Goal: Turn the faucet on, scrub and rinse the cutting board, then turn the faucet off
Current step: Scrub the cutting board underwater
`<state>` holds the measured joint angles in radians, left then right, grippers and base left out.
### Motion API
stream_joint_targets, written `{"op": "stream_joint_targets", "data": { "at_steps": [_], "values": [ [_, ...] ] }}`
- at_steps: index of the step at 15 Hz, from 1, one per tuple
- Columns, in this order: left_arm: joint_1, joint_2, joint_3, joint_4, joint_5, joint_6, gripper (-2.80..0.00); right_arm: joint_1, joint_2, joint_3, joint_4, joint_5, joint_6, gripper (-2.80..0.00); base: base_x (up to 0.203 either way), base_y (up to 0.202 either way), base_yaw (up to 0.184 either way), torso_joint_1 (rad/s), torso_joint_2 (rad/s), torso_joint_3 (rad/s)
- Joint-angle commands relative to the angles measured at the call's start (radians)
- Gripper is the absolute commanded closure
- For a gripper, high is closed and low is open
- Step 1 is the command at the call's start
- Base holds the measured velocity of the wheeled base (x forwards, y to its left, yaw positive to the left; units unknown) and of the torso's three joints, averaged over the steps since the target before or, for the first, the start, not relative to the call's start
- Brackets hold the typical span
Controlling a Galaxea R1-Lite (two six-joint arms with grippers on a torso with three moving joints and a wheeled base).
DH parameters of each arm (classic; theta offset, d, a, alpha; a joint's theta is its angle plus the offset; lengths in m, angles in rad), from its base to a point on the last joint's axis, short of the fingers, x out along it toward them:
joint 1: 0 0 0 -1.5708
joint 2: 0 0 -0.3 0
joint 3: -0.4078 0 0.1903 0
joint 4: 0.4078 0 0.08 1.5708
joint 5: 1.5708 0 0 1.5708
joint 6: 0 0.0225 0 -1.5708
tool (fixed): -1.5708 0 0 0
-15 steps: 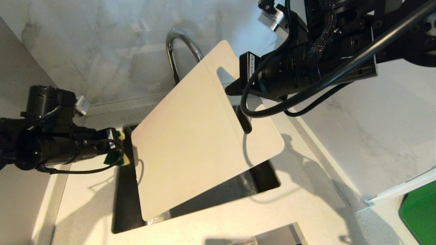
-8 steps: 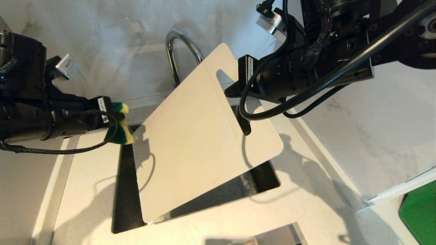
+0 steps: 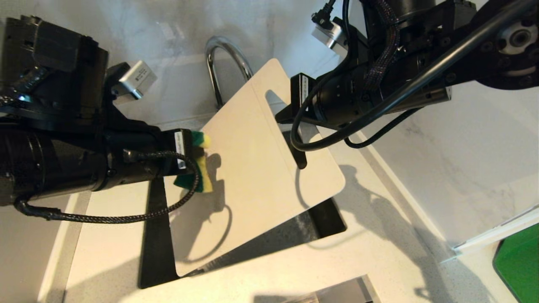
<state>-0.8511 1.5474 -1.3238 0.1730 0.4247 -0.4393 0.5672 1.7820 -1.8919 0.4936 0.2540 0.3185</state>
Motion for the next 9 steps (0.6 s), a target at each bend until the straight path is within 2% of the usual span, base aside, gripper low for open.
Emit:
{"op": "stream_joint_targets", "data": {
  "at_steps": [1,4,9],
  "values": [
    [-0.038,0.072,-0.003,-0.004,0.003,-0.003,0.00,0.000,0.005,-0.001,0.003,0.002,0.002,0.00,0.000,0.000,0.000,0.000,0.00,0.000],
    [-0.066,0.111,0.002,-0.021,0.003,-0.006,0.00,-0.001,0.004,-0.003,0.003,0.002,0.002,0.00,0.000,0.000,0.000,0.000,0.00,0.000],
    [0.005,0.131,0.050,-0.023,0.003,-0.057,0.00,-0.001,-0.007,-0.029,0.003,0.002,0.004,0.00,0.000,0.000,0.000,0.000,0.00,0.000]
  ]
}}
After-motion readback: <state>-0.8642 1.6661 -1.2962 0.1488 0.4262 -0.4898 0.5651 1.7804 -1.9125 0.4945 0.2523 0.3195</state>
